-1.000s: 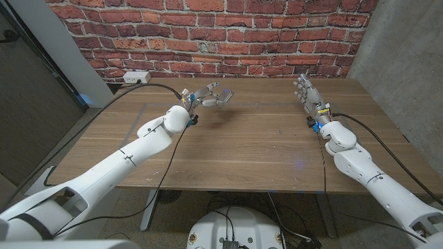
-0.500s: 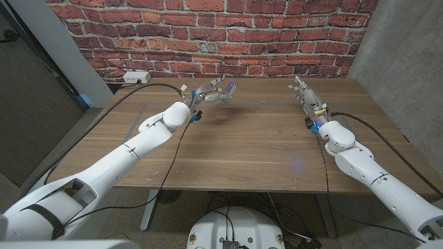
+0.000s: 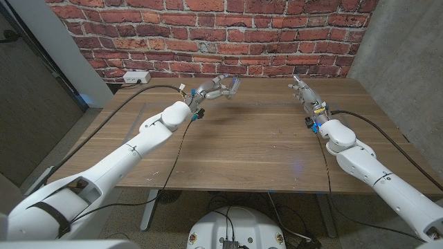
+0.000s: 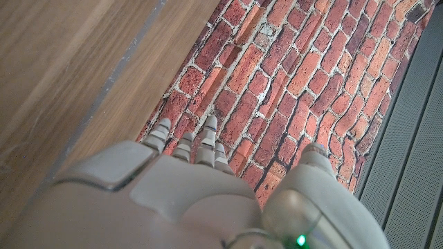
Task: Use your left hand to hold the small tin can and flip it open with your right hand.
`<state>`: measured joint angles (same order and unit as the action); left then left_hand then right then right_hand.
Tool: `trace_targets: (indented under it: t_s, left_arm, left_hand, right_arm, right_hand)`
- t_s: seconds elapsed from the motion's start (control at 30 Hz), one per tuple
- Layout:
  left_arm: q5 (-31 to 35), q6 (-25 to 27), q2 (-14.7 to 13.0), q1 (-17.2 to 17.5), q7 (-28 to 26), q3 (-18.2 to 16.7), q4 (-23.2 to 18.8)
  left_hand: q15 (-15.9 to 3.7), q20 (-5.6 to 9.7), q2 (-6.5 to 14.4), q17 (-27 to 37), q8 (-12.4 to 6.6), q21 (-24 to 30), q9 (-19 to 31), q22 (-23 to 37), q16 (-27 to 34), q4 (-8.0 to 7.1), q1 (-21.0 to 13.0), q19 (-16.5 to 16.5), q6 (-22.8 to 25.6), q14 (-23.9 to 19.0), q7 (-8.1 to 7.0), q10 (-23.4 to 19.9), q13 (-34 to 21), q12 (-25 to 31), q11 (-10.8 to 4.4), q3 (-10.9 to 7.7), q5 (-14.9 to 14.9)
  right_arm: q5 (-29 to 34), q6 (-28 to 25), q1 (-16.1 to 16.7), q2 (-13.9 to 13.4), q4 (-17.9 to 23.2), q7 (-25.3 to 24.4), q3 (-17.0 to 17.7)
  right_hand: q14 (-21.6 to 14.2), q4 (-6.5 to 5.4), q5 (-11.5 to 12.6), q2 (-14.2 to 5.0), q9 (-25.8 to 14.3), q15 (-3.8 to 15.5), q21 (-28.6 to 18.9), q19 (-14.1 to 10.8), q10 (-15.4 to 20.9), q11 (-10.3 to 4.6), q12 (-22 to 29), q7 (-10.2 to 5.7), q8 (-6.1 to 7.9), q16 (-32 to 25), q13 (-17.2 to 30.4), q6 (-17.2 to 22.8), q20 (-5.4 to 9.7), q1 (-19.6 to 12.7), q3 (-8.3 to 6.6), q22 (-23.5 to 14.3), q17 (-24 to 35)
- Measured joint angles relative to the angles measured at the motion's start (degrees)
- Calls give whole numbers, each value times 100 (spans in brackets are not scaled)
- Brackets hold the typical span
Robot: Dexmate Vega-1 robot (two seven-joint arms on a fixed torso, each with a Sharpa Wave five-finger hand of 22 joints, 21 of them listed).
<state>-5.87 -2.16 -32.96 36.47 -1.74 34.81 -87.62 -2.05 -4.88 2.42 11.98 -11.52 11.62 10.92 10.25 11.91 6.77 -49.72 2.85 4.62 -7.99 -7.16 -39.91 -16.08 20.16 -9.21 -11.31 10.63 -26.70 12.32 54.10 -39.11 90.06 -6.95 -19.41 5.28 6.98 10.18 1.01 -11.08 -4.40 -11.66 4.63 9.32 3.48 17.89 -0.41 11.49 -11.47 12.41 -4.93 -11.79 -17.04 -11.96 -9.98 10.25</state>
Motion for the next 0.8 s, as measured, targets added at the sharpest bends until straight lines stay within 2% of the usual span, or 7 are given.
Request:
trace_targets:
  t_s: [0.2, 0.4, 0.53, 0.8]
  left_arm:
    - [-245, -238, 75, -40, 168, -5, 172]
    - [-479, -403, 152, -64, 316, -21, 339]
    - [-693, -504, 209, -74, 452, -47, 466]
    - [-979, -653, 300, -76, 649, -84, 688]
  left_hand:
    - [0, 29, 0, 0, 0, 0, 0, 0, 0, 0, 0, 10, 0, 0, 0, -9, -5, 19, 9, 0, -1]
    - [0, 70, 1, -17, 0, 0, 1, 0, 0, 0, -2, -32, 0, 1, 0, -9, -5, 19, 8, 0, 22]
    - [-22, 70, 3, -10, 0, 0, 1, 0, 0, 1, -4, -32, 10, 23, -10, -9, -4, 18, 8, 0, 23]
    - [-22, 69, 40, -10, 0, 0, 1, 0, 0, 6, -44, -31, 31, 23, -31, -39, -1, -6, 39, -5, 22]
  right_arm:
    - [25, -229, 38, -96, 238, -34, -8]
    - [25, -403, 61, -150, 423, -48, -24]
    - [20, -428, 69, -162, 479, -28, -33]
    - [11, -428, 92, -193, 572, 35, -42]
  right_hand:
    - [-36, 33, 0, 7, 1, -36, 0, -62, -49, 73, 0, 0, 0, 0, 0, 0, 2, -53, 16, 0, 0]
    - [-232, 72, 0, -29, 1, -299, 0, -206, -40, 81, 0, 22, 0, 0, -1, -22, -16, -150, -23, 0, 0]
    - [-232, 72, 0, -6, 1, -299, -23, -221, -112, 153, -24, 18, 0, 0, -5, -65, -14, -172, -23, 0, 0]
    - [-232, 95, 1, 16, 1, -299, -23, -256, -143, 183, -41, 9, 0, 0, -21, -74, -49, -195, 1, 0, 0]
